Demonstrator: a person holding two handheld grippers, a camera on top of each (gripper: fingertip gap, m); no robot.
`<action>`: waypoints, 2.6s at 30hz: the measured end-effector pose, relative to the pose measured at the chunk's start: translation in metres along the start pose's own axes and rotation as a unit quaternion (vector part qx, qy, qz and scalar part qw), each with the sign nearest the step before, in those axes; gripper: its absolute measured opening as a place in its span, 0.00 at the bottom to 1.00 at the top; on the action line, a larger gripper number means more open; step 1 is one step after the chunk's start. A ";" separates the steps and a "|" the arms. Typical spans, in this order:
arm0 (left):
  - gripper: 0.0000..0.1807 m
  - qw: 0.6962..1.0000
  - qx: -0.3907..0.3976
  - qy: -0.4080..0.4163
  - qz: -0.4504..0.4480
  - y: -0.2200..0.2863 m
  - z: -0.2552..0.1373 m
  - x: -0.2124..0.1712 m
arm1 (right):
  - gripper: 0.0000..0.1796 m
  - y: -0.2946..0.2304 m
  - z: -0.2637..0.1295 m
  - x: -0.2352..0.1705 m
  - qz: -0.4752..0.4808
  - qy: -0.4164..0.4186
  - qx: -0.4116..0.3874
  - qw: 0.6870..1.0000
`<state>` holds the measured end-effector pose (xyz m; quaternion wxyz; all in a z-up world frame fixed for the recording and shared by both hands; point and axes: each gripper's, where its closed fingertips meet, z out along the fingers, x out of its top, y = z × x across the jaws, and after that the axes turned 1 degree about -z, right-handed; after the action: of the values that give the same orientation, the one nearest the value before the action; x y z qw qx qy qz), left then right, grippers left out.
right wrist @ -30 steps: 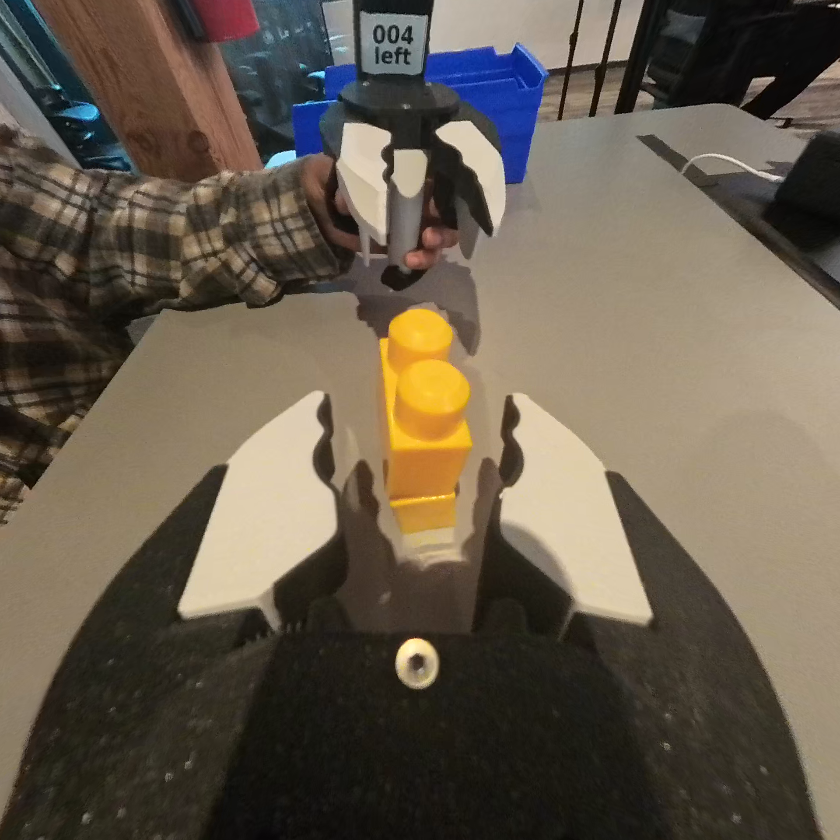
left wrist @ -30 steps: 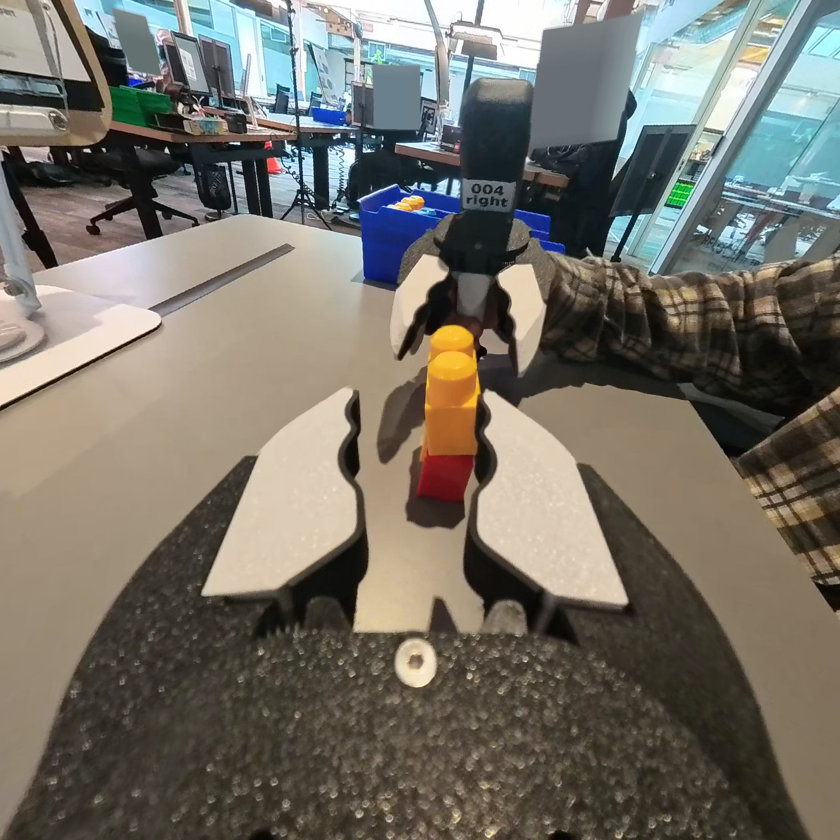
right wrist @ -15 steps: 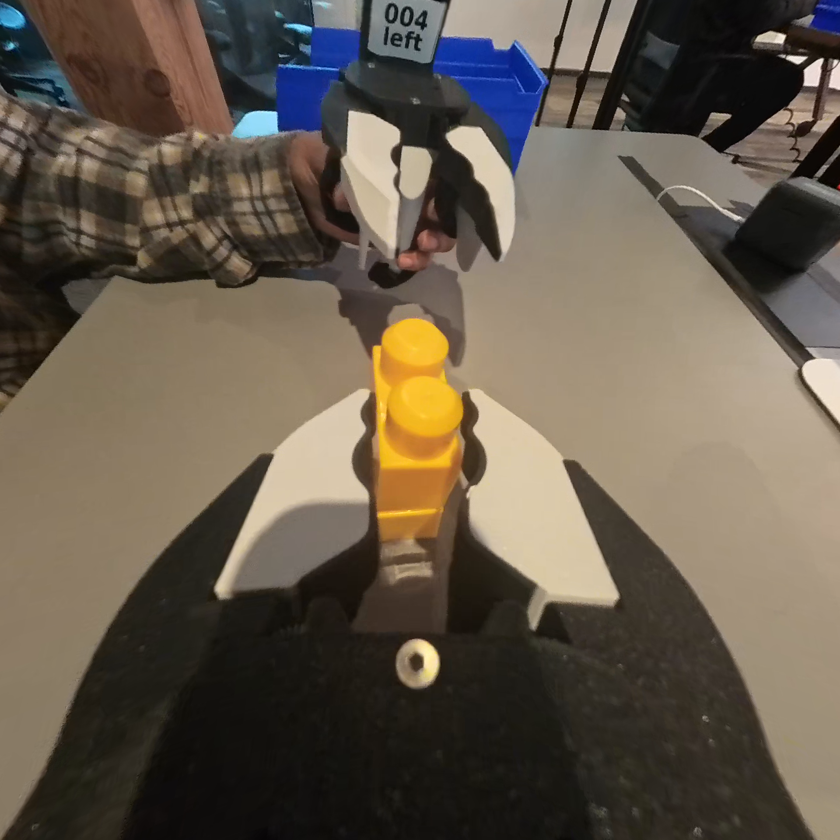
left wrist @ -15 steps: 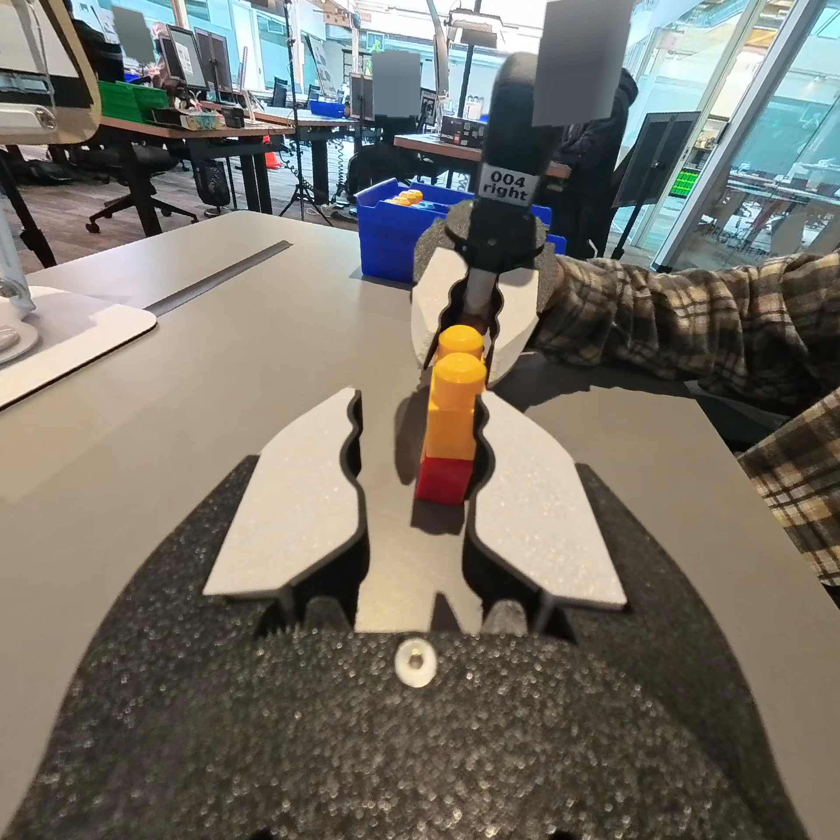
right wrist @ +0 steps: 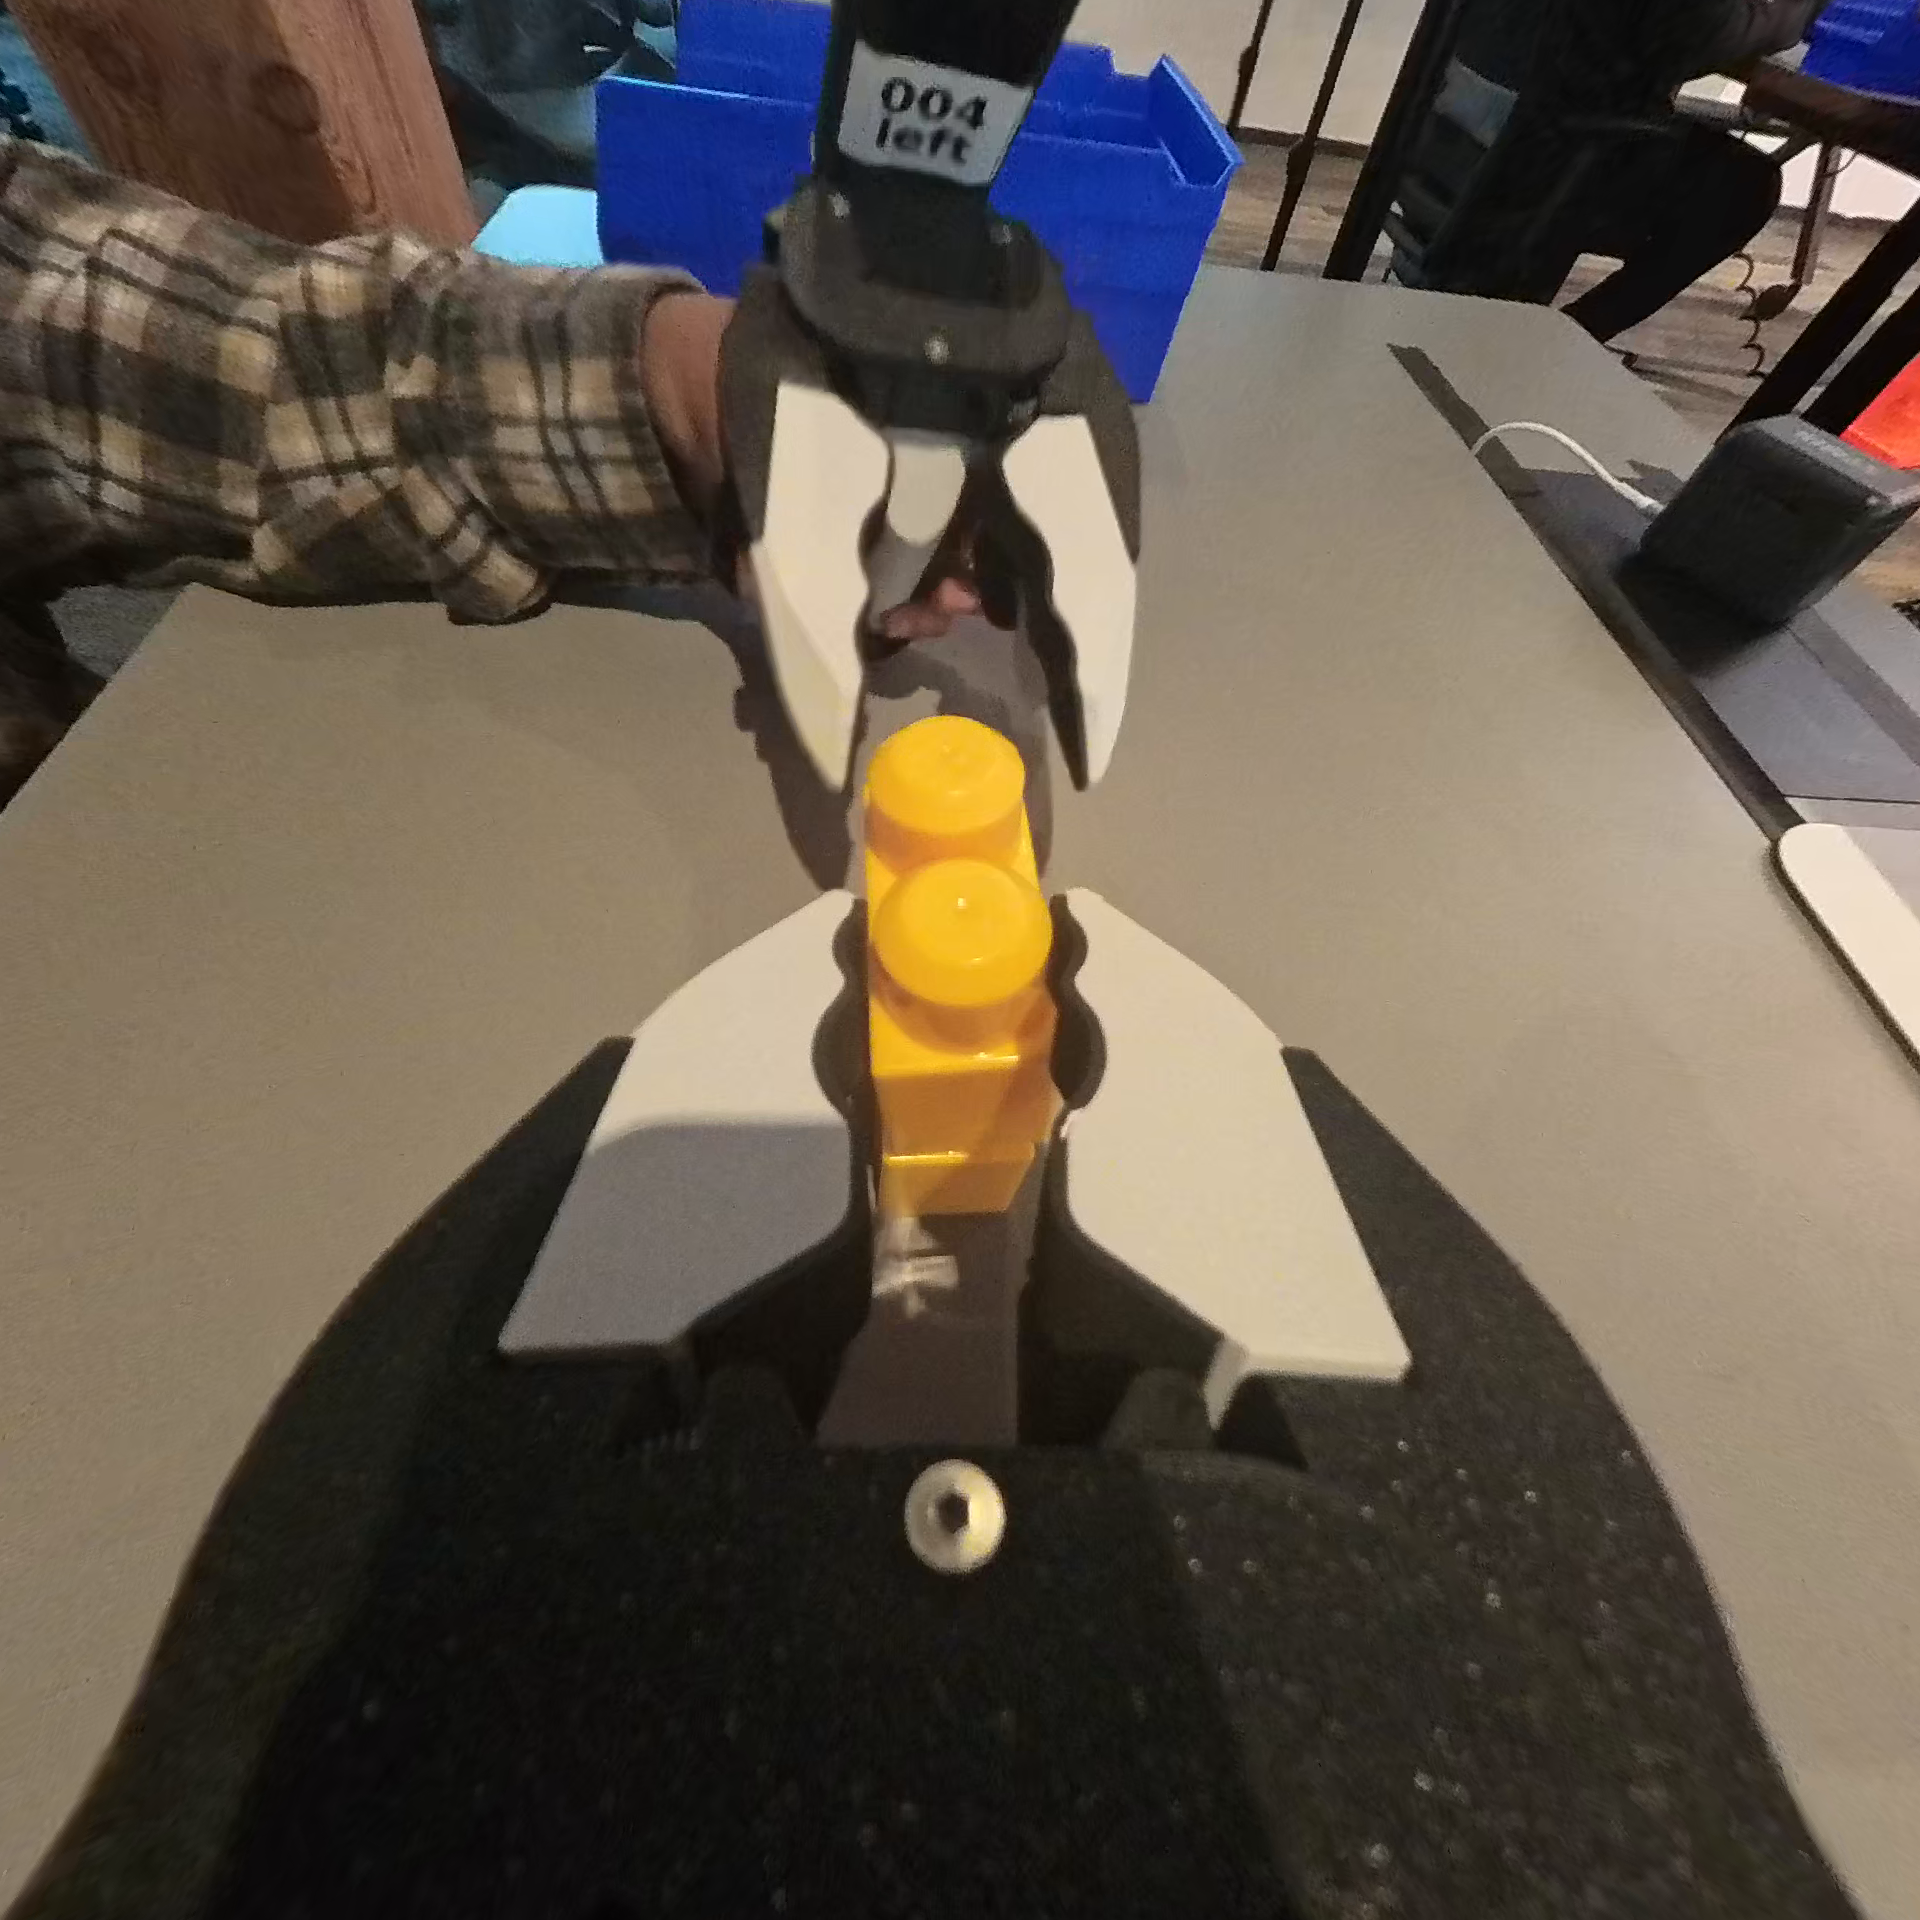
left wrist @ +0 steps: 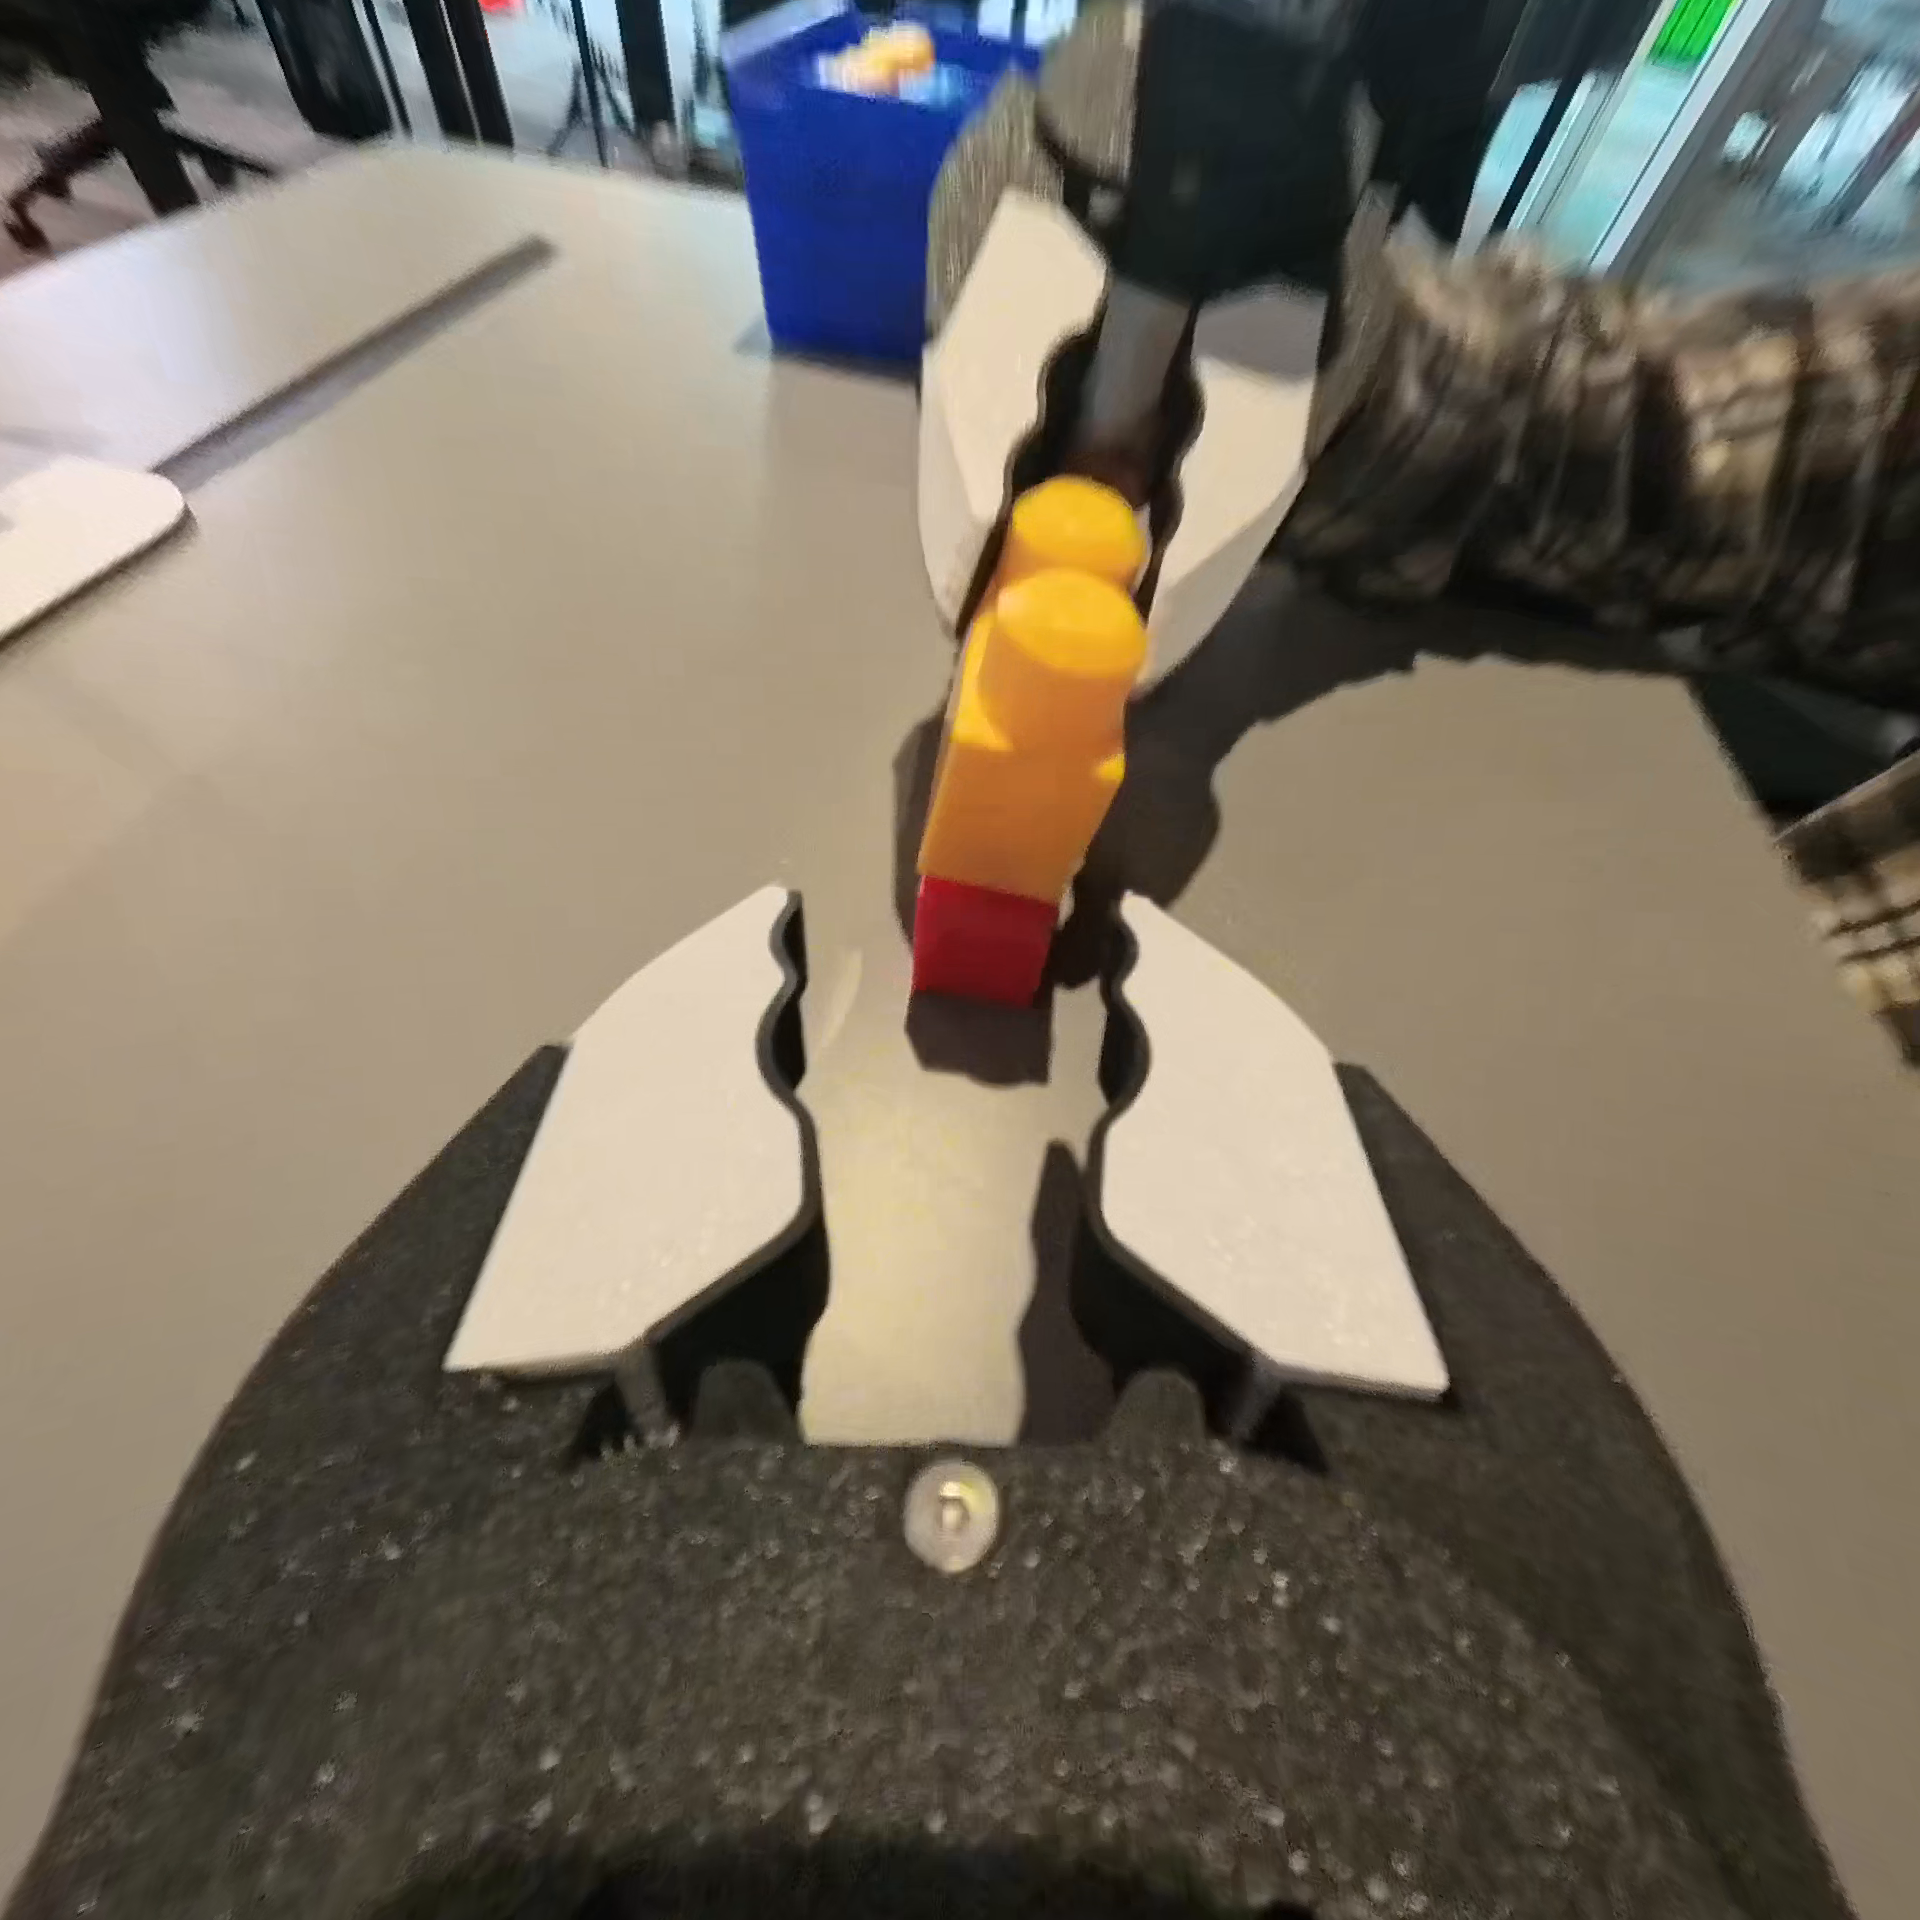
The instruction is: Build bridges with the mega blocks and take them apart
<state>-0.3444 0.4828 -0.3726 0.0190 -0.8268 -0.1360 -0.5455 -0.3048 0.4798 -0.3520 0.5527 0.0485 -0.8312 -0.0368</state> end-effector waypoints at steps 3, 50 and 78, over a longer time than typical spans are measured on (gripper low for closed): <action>0.37 0.998 0.003 -0.056 0.027 0.003 0.014 -0.012 | 0.18 0.000 0.000 0.000 0.004 0.001 0.002 1.000; 0.25 0.982 0.028 -0.174 0.066 0.005 0.074 -0.024 | 0.18 -0.002 -0.005 0.002 0.044 0.033 0.015 0.998; 0.40 0.976 -0.019 -0.209 0.055 0.011 0.050 -0.042 | 0.19 0.001 0.002 -0.010 0.045 -0.088 0.041 0.994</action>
<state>-0.3124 0.4728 -0.4294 0.0043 -0.9290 -0.0808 -0.3613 -0.3032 0.4816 -0.3619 0.4757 0.0307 -0.8789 0.0180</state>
